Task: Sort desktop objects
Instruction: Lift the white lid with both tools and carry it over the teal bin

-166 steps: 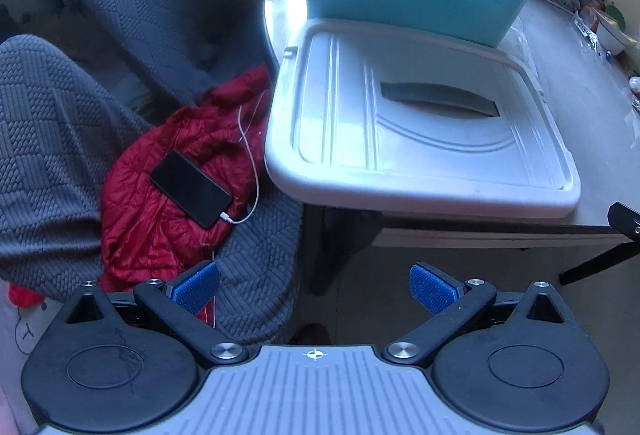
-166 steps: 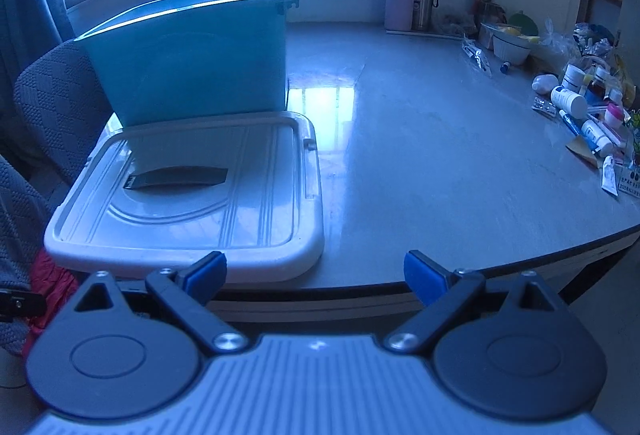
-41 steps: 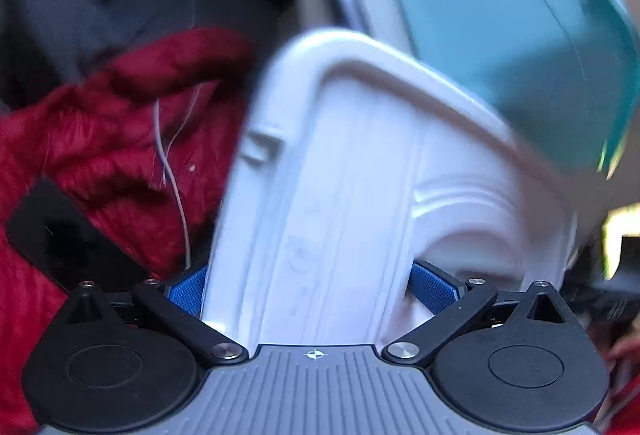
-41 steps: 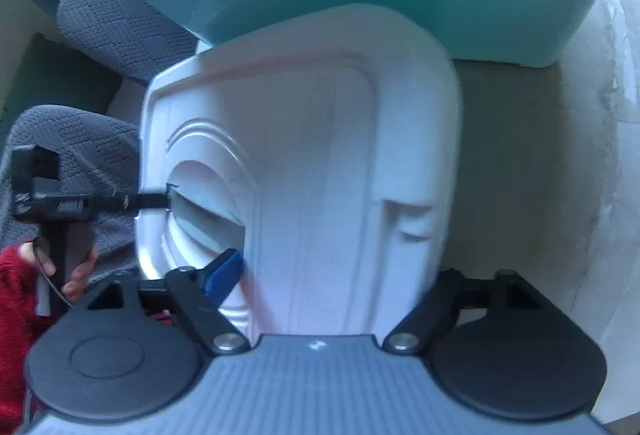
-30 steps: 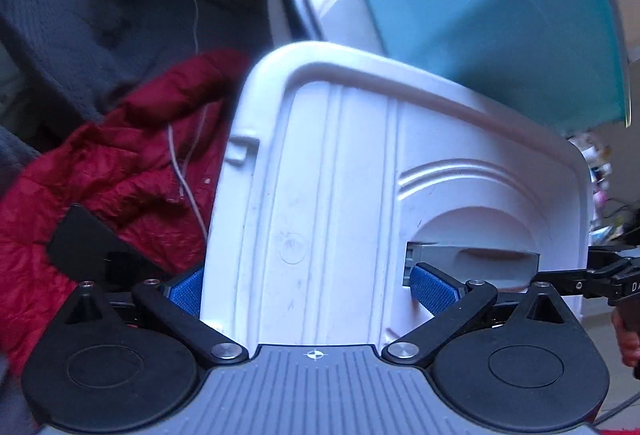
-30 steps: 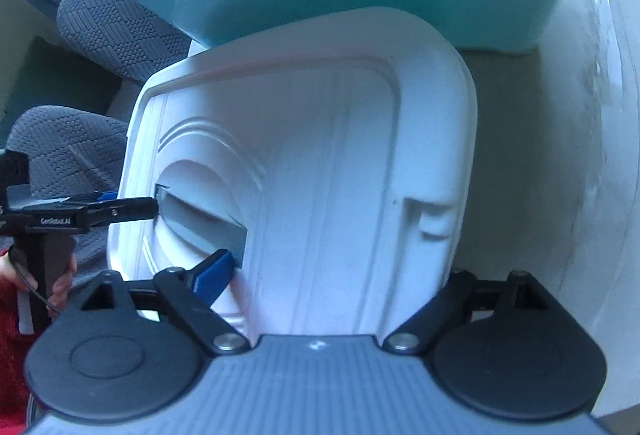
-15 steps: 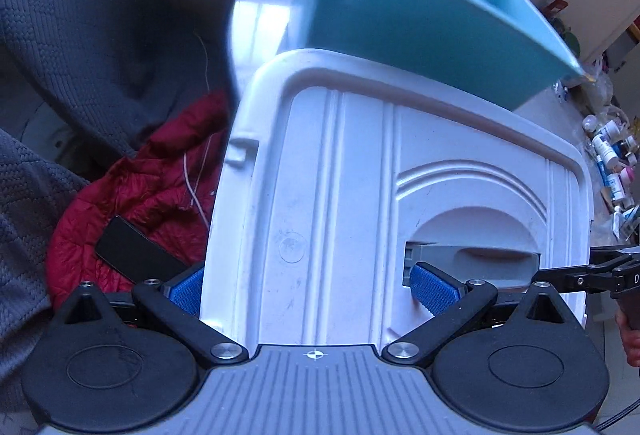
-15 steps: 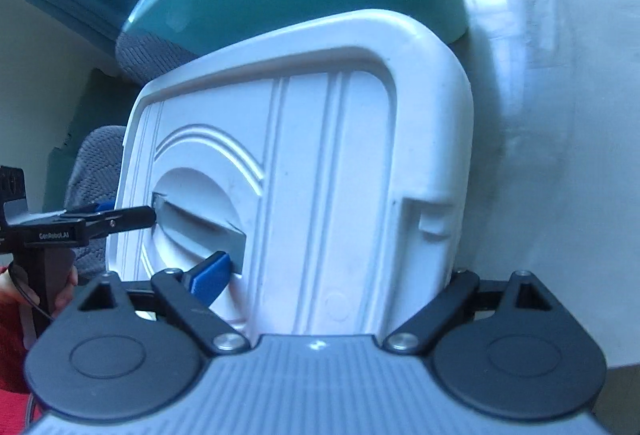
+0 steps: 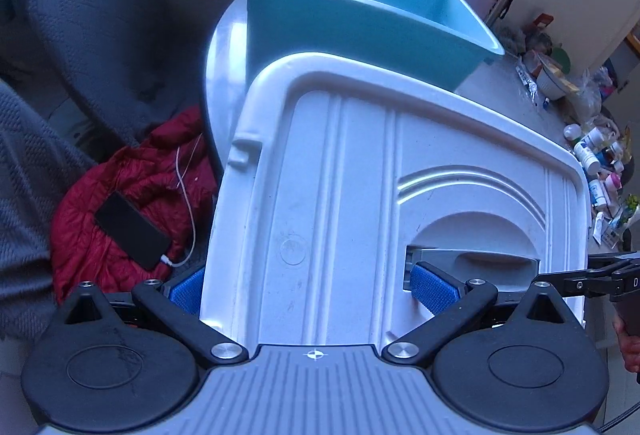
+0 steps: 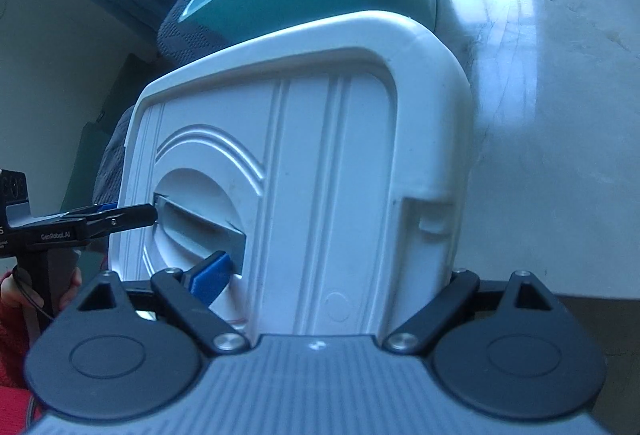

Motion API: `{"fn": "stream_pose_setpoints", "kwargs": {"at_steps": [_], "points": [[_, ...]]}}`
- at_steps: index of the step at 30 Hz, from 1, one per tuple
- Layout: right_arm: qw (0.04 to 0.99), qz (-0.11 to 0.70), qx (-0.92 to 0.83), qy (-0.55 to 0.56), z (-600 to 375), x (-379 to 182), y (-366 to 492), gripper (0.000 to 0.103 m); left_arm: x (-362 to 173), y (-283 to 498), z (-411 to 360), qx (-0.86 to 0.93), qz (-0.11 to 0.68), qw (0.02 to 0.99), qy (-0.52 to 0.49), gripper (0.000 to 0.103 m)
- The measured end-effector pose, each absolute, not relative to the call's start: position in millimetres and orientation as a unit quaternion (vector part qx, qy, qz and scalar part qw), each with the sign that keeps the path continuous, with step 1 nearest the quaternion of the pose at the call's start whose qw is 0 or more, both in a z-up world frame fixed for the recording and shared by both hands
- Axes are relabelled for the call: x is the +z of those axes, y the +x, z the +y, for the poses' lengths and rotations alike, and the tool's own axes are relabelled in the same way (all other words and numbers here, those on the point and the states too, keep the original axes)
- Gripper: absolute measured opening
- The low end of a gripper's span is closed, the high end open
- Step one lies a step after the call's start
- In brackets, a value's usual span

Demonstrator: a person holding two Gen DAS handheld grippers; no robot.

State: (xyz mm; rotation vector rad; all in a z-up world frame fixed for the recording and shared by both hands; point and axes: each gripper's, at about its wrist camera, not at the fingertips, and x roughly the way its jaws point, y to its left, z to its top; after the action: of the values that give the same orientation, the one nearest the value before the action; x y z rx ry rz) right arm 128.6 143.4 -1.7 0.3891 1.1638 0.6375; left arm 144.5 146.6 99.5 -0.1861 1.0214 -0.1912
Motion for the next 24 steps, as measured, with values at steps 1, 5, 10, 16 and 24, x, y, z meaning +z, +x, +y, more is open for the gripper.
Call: {"fn": "stream_pose_setpoints", "kwargs": {"at_steps": [1,5,10,16,24], "points": [[0.768,0.538,0.298,0.178,130.5,3.6,127.3,0.091,101.8,135.5,146.3,-0.087,0.487,0.865,-0.090,0.103],[0.765,0.536,0.314,0.170,121.0,17.6,118.7,0.091,125.2,97.0,141.0,-0.070,0.483,0.867,-0.098,0.103],[0.762,0.531,0.332,0.164,69.3,43.9,104.0,0.091,141.1,67.0,148.8,-0.053,0.476,0.871,-0.107,0.103],[0.763,0.524,0.343,0.158,28.3,62.1,89.3,0.091,164.7,45.8,151.7,-0.041,0.463,0.879,-0.109,0.103],[0.768,0.514,0.355,0.141,19.4,91.1,94.8,0.091,191.1,39.5,153.4,-0.031,0.450,0.885,-0.120,0.103]]}}
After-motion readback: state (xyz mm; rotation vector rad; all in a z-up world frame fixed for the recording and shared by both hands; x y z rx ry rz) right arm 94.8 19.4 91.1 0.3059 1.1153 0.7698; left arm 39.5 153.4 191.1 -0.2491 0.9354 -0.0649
